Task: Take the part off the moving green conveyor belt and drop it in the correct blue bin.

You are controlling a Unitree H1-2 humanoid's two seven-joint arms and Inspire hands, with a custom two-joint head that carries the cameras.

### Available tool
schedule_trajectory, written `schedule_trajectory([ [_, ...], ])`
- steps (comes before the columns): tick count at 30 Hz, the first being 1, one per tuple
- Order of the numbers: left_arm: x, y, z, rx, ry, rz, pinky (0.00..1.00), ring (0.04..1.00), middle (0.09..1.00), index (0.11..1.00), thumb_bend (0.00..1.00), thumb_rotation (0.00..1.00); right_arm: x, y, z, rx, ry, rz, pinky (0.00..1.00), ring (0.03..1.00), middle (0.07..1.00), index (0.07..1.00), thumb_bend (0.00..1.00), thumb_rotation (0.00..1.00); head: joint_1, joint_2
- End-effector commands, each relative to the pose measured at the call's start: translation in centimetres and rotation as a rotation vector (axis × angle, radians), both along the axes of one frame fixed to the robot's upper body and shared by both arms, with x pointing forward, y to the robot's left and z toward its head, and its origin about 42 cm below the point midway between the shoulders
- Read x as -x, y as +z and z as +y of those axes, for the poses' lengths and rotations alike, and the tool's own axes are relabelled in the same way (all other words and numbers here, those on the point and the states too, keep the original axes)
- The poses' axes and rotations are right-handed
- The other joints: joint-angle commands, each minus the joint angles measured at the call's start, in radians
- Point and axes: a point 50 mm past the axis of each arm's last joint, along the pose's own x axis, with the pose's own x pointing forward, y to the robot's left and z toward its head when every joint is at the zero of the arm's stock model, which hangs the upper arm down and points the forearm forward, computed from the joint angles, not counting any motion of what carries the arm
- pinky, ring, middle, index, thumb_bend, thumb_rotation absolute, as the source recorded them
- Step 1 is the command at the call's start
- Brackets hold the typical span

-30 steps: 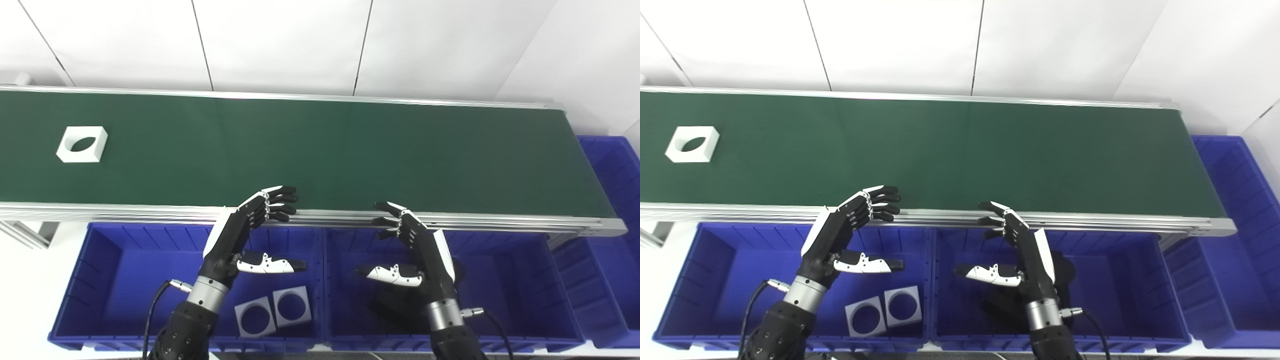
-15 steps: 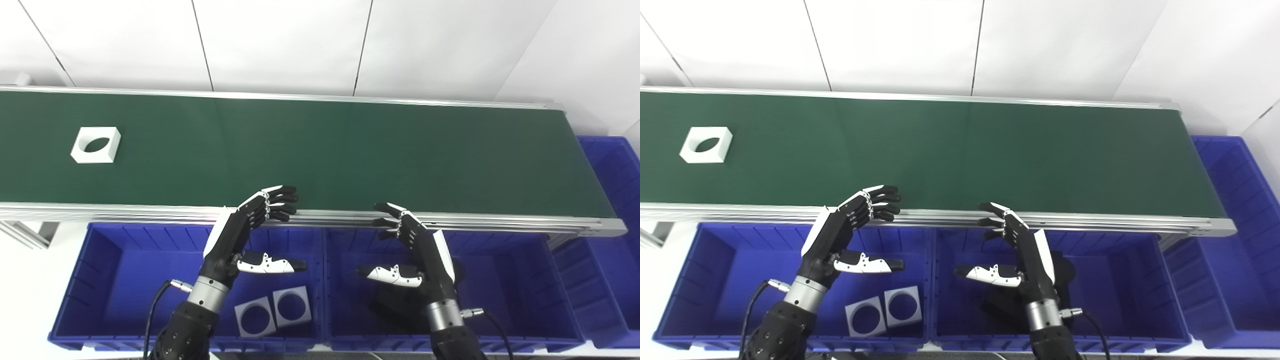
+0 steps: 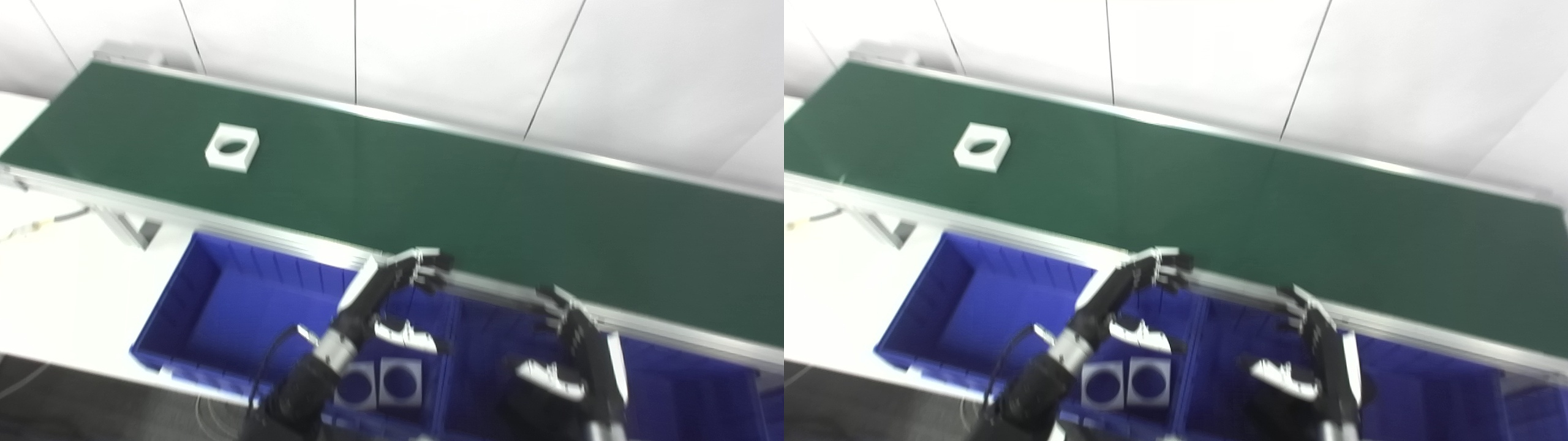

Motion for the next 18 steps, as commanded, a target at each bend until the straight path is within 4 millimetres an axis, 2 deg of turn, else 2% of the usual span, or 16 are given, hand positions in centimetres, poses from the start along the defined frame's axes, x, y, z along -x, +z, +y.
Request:
schedule_trajectory([
  [1,-0.9,1.1,-1.0,0.016,0.006,-0.077,0.59,0.657,0.747,0.746,0.83,0.00,-0.8,0.8,-0.5,-0.009,0.018,-0.069,0.60,0.704,0.807,0.742,0.92,0.20,0.012,-0.020],
  [2,-0.9,1.0,-1.1,0.011,0.009,-0.075,0.58,0.653,0.742,0.743,0.84,0.00,-0.8,0.6,-0.6,-0.008,0.017,-0.063,0.60,0.704,0.805,0.741,0.92,0.20,0.012,-0.020],
  [3,-1.0,0.8,-1.3,0.004,0.012,-0.073,0.58,0.650,0.739,0.741,0.84,0.00,-0.8,0.4,-0.8,-0.007,0.015,-0.054,0.60,0.703,0.803,0.741,0.92,0.19,0.019,-0.041],
  [8,-0.9,0.1,-1.7,-0.005,0.025,-0.055,0.57,0.641,0.727,0.732,0.85,0.00,-1.2,-0.5,-1.1,-0.016,0.023,-0.017,0.60,0.696,0.798,0.732,0.92,0.16,0.015,-0.098],
  [18,-0.9,-0.6,-1.0,-0.023,0.028,-0.040,0.59,0.646,0.719,0.738,0.85,0.00,-1.7,-1.2,-0.4,-0.018,0.016,0.000,0.54,0.672,0.792,0.714,0.97,0.18,-0.025,-0.128],
])
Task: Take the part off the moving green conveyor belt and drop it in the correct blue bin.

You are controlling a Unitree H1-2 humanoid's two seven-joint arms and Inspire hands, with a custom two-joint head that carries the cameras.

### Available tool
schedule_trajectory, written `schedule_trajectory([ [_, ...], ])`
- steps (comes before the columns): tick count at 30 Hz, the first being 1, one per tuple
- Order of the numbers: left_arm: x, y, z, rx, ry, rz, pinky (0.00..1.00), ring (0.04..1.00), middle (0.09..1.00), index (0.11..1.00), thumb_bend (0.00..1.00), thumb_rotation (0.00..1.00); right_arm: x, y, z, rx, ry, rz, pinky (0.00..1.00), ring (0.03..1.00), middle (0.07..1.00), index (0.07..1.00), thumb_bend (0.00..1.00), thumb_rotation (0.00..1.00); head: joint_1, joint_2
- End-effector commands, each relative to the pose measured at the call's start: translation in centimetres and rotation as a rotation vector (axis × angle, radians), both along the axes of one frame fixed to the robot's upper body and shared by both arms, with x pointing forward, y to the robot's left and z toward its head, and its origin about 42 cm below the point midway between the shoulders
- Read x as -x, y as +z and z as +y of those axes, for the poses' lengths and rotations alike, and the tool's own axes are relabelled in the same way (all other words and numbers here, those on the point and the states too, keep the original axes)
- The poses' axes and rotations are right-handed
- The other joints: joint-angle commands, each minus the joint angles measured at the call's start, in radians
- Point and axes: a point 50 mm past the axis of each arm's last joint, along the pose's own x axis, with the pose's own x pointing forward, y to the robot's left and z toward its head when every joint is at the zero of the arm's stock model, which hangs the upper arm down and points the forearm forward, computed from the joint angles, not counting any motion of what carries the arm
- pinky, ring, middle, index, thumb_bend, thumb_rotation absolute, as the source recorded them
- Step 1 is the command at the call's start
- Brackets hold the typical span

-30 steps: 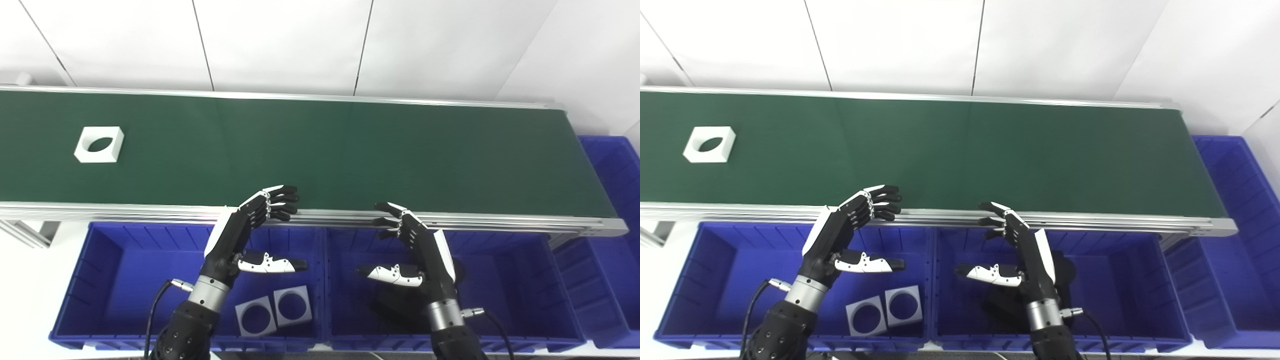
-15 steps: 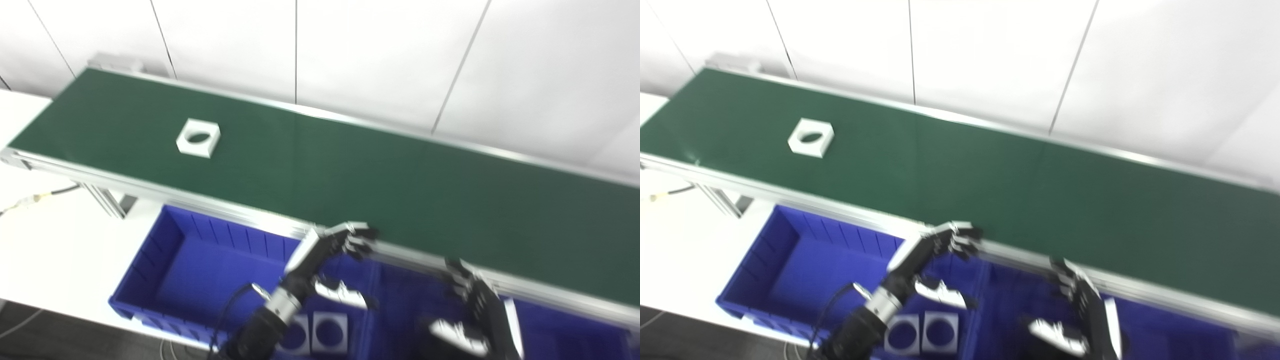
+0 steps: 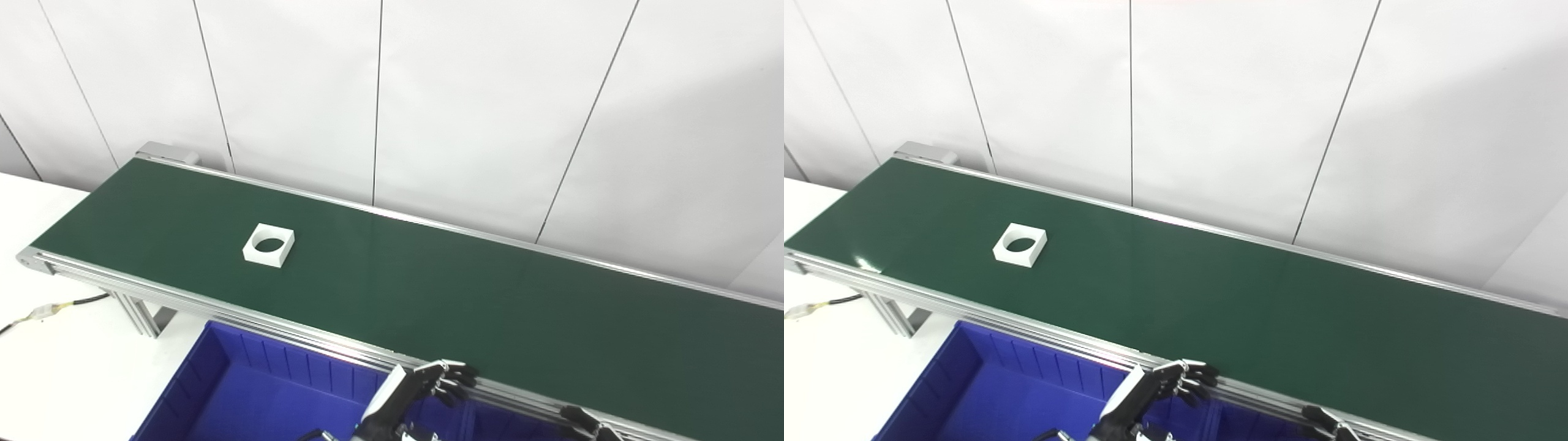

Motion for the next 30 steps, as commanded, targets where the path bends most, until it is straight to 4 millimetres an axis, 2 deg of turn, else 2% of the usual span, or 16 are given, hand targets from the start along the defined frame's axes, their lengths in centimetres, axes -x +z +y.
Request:
schedule_trajectory([
  [1,-0.8,1.0,-0.2,0.038,0.000,-0.060,0.59,0.648,0.724,0.740,0.85,0.00,-0.6,0.6,0.7,0.006,0.020,-0.050,0.54,0.675,0.792,0.716,0.97,0.19,-0.006,-0.001],
  [12,-0.4,1.2,0.3,0.046,-0.007,-0.062,0.59,0.654,0.739,0.750,0.83,0.00,-0.3,0.8,0.9,0.021,0.014,-0.059,0.54,0.680,0.793,0.718,0.99,0.20,-0.017,0.007],
  [19,-0.4,1.9,-0.1,0.056,-0.007,-0.089,0.59,0.651,0.733,0.750,0.83,0.00,-0.5,0.8,0.8,0.019,0.013,-0.059,0.55,0.682,0.791,0.717,0.97,0.19,0.010,0.018],
  [22,-0.5,3.3,-0.5,0.077,-0.025,-0.137,0.58,0.647,0.736,0.750,0.83,0.00,-0.7,0.7,0.7,0.022,0.014,-0.057,0.55,0.684,0.798,0.718,0.97,0.19,0.026,0.020],
  [27,-1.3,7.0,-1.1,0.053,-0.066,-0.301,0.58,0.646,0.750,0.758,0.84,0.00,-1.2,0.5,0.5,0.009,0.019,-0.050,0.55,0.689,0.801,0.725,0.96,0.17,0.057,0.016],
  [30,-2.0,8.8,-1.3,0.002,-0.097,-0.398,0.56,0.661,0.773,0.774,0.82,0.05,-1.4,0.5,0.6,0.007,0.022,-0.048,0.55,0.684,0.802,0.730,0.95,0.16,0.060,0.017],
])
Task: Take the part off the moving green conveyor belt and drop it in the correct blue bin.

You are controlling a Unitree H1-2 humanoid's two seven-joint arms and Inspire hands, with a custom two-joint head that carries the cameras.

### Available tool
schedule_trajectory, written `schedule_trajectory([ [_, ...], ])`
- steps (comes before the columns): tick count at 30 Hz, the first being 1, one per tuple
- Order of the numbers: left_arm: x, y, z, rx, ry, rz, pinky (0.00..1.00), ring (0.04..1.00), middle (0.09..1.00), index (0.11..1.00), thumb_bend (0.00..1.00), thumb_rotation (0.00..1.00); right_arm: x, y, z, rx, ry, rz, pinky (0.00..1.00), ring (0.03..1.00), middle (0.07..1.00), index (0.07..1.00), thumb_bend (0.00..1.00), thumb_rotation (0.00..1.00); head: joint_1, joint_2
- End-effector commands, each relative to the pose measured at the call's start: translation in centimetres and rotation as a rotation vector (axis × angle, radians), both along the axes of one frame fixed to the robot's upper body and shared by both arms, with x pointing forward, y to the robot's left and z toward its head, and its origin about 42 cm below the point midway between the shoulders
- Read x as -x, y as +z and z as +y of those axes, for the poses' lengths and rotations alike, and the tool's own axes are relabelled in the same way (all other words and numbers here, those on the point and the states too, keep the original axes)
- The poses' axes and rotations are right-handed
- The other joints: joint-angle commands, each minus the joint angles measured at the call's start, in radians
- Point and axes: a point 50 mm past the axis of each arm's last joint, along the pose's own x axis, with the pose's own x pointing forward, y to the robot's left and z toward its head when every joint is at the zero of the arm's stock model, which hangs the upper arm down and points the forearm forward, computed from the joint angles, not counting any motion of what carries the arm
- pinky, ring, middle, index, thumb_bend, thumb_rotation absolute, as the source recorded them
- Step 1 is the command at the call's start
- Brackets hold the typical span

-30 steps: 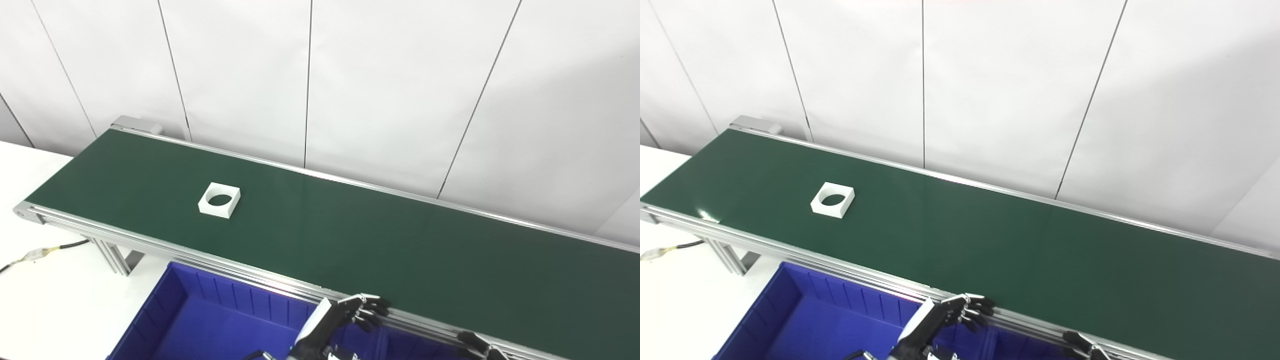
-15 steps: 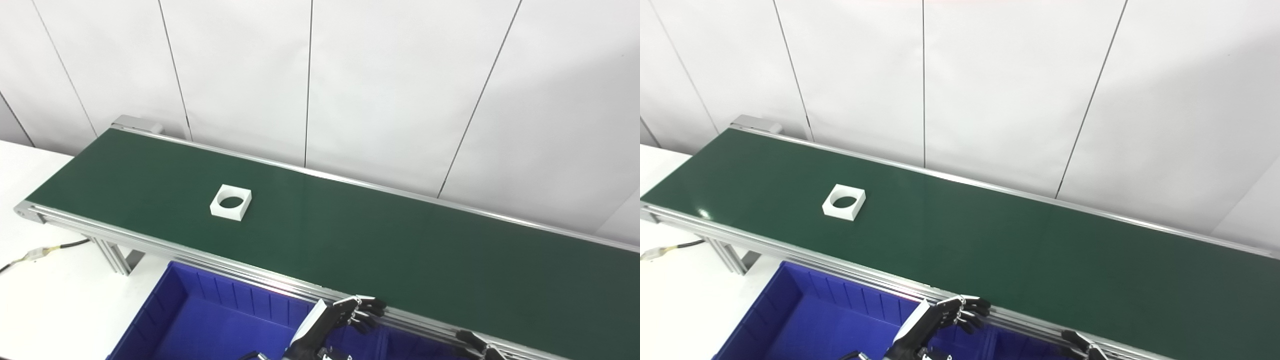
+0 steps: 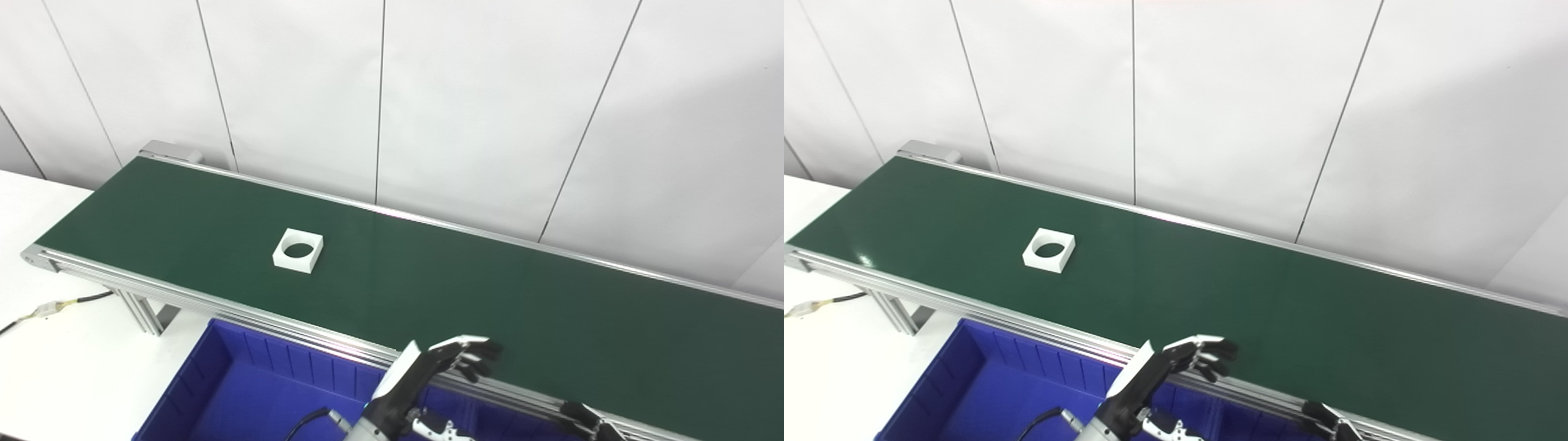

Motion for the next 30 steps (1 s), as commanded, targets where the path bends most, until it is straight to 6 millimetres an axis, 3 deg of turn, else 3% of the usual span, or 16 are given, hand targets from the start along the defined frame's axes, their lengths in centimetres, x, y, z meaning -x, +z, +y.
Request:
schedule_trajectory([
  [1,-1.7,3.1,-0.2,-0.021,-0.014,-0.168,0.56,0.661,0.773,0.774,0.82,0.05,-0.7,0.5,0.4,-0.003,0.033,-0.037,0.55,0.684,0.802,0.730,0.95,0.16,0.001,-0.002],
  [5,-4.2,6.0,0.6,-0.143,-0.005,-0.321,0.58,0.683,0.757,0.759,0.85,0.00,-0.9,0.5,0.6,-0.005,0.032,-0.038,0.56,0.685,0.808,0.732,0.93,0.15,0.000,-0.005],
  [6,-4.7,6.6,0.9,-0.177,0.003,-0.348,0.57,0.687,0.758,0.766,0.85,0.03,-0.9,0.5,0.6,-0.008,0.031,-0.038,0.56,0.686,0.810,0.730,0.94,0.15,-0.001,-0.005],
  [13,-9.3,9.9,3.3,-0.462,0.062,-0.502,0.43,0.587,0.739,0.768,0.86,0.06,-1.0,0.4,0.9,-0.008,0.034,-0.033,0.55,0.685,0.807,0.731,0.94,0.15,0.001,-0.015],
  [18,-13.0,11.8,4.5,-0.640,0.102,-0.561,0.41,0.557,0.730,0.759,0.89,0.08,-1.1,0.3,1.2,0.006,0.034,-0.035,0.55,0.683,0.808,0.729,0.94,0.17,-0.006,-0.019],
  [26,-16.8,13.0,5.7,-0.821,0.149,-0.559,0.43,0.578,0.734,0.740,0.94,0.09,-1.2,0.3,1.3,0.007,0.030,-0.038,0.55,0.686,0.805,0.726,0.95,0.17,-0.008,-0.023],
  [30,-18.6,13.2,6.6,-0.906,0.168,-0.518,0.48,0.649,0.765,0.742,0.99,0.10,-1.1,0.3,1.4,-0.004,0.029,-0.035,0.55,0.685,0.804,0.724,0.95,0.17,-0.012,-0.023],
])
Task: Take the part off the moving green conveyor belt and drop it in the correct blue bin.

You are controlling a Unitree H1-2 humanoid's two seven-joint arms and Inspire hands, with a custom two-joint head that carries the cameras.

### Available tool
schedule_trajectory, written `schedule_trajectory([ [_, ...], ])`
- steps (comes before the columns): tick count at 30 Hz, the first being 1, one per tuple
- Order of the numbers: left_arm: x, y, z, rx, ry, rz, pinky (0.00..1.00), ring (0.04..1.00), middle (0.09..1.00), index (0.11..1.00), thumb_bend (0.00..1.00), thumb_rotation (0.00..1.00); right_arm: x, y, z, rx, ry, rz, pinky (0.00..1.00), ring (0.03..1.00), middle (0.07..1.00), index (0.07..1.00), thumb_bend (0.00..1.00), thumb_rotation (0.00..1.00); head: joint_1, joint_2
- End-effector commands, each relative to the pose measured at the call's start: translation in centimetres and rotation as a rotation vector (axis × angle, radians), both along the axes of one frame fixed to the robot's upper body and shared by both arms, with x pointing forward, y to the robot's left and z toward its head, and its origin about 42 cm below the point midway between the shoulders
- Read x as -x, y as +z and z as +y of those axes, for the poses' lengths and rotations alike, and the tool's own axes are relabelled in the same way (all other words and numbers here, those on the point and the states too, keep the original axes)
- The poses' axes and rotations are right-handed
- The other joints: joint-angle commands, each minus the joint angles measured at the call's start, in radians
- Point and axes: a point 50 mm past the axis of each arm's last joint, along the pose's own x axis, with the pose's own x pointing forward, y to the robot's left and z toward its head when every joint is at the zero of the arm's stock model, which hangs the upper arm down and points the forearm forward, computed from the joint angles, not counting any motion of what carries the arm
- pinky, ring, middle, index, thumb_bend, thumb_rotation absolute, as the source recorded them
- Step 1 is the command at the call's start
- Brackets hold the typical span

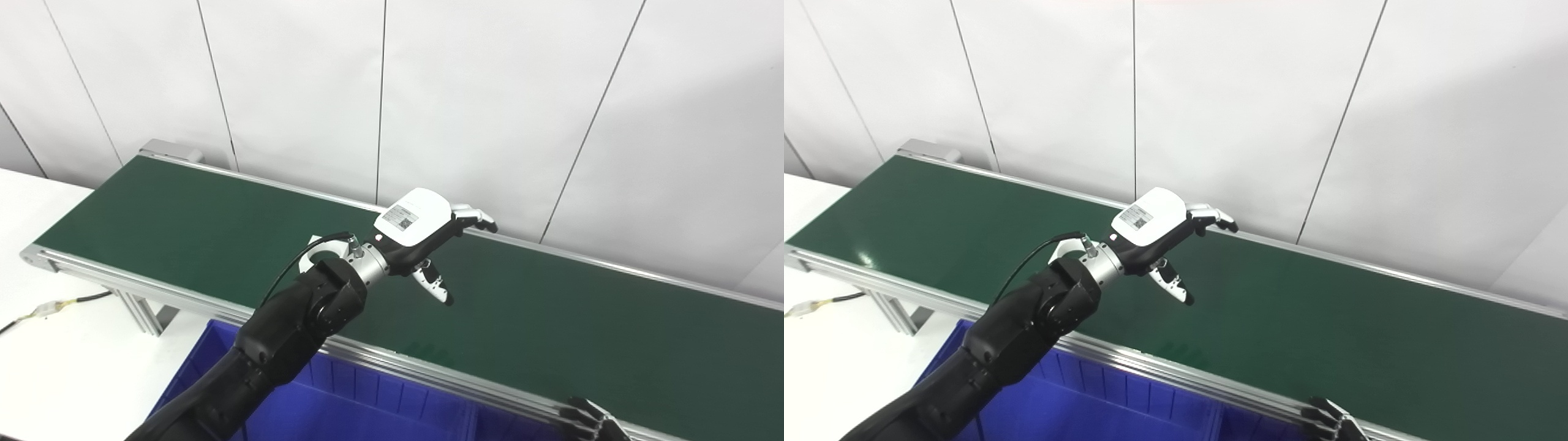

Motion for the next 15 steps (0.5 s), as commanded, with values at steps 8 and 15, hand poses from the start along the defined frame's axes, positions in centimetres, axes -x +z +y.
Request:
schedule_trajectory([
  [8,-3.5,2.6,2.2,-0.114,0.092,-0.045,0.59,0.740,0.799,0.757,1.00,0.14,-0.3,0.2,1.2,-0.007,0.032,-0.026,0.54,0.683,0.805,0.723,0.96,0.16,-0.007,0.001],
  [15,-4.3,1.8,3.9,-0.211,0.141,0.005,0.70,0.791,0.820,0.782,1.00,0.16,-0.2,0.2,1.4,-0.003,0.027,-0.026,0.55,0.684,0.806,0.724,0.96,0.17,-0.013,0.001],
])
